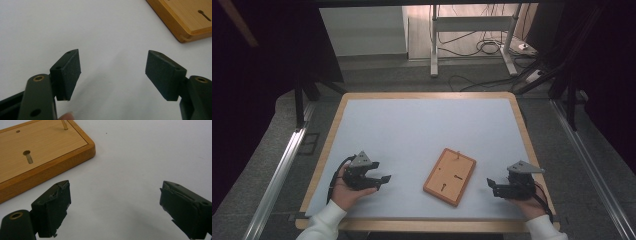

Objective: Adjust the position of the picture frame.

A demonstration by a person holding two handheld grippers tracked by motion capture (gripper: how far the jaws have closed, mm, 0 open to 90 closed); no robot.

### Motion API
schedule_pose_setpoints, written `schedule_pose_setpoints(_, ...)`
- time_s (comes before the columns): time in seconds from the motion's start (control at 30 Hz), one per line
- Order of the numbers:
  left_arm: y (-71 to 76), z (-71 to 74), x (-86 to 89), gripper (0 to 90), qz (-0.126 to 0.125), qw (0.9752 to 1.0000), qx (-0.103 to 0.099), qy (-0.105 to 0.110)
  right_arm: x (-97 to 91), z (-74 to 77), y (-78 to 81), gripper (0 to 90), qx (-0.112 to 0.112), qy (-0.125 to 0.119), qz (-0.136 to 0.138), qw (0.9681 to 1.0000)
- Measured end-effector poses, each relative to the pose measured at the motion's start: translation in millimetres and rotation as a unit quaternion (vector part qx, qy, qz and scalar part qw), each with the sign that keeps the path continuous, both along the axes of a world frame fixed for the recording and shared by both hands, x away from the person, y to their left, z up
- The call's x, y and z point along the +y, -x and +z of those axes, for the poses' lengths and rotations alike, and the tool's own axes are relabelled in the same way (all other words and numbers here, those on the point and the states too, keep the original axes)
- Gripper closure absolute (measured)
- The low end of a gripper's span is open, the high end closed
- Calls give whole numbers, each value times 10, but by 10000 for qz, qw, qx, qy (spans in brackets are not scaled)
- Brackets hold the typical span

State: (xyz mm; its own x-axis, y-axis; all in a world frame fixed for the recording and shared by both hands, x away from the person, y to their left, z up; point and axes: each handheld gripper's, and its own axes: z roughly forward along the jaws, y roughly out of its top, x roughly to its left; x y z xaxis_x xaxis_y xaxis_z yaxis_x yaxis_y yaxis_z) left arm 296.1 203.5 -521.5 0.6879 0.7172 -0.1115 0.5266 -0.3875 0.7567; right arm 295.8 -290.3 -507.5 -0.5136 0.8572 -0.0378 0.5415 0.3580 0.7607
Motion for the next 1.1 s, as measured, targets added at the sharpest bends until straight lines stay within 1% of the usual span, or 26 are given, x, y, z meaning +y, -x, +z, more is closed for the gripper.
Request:
schedule_pose_setpoints(0.1,-23,-10,12,279,48,10000,5,-4,-26,-15,-21,107,54,-9,-8,10000)
schedule_pose_setpoints(0.17,-27,-23,16,278,44,10000,10,-29,-35,-22,-27,106,140,29,7,9999)
schedule_pose_setpoints(0.27,-21,-16,26,277,48,10000,-33,-31,-25,-11,-28,116,176,1,70,9998)
schedule_pose_setpoints(0.37,-5,-5,34,277,63,10000,-64,-27,-10,15,5,137,110,54,99,9999)
schedule_pose_setpoints(0.47,7,-9,35,277,61,10000,-59,-40,3,48,27,136,58,87,84,9999)
schedule_pose_setpoints(0.5,7,-15,35,277,82,9999,-94,-108,9,57,27,131,46,86,90,9999)
schedule_pose_setpoints(0.53,2,-16,36,277,83,9998,-93,-122,16,66,26,130,42,91,96,9999)
schedule_pose_setpoints(0.57,0,-15,40,277,78,9999,-66,-81,23,74,23,130,29,99,110,9999)
schedule_pose_setpoints(0.67,13,-18,52,277,88,9999,-66,-66,40,97,6,132,-4,96,108,9999)
schedule_pose_setpoints(0.87,10,-22,55,277,109,9999,-66,-86,97,100,-63,168,-15,81,283,9996)
schedule_pose_setpoints(1.1,3,-27,45,277,104,9999,-43,-103,159,134,-70,191,-31,70,407,9991)
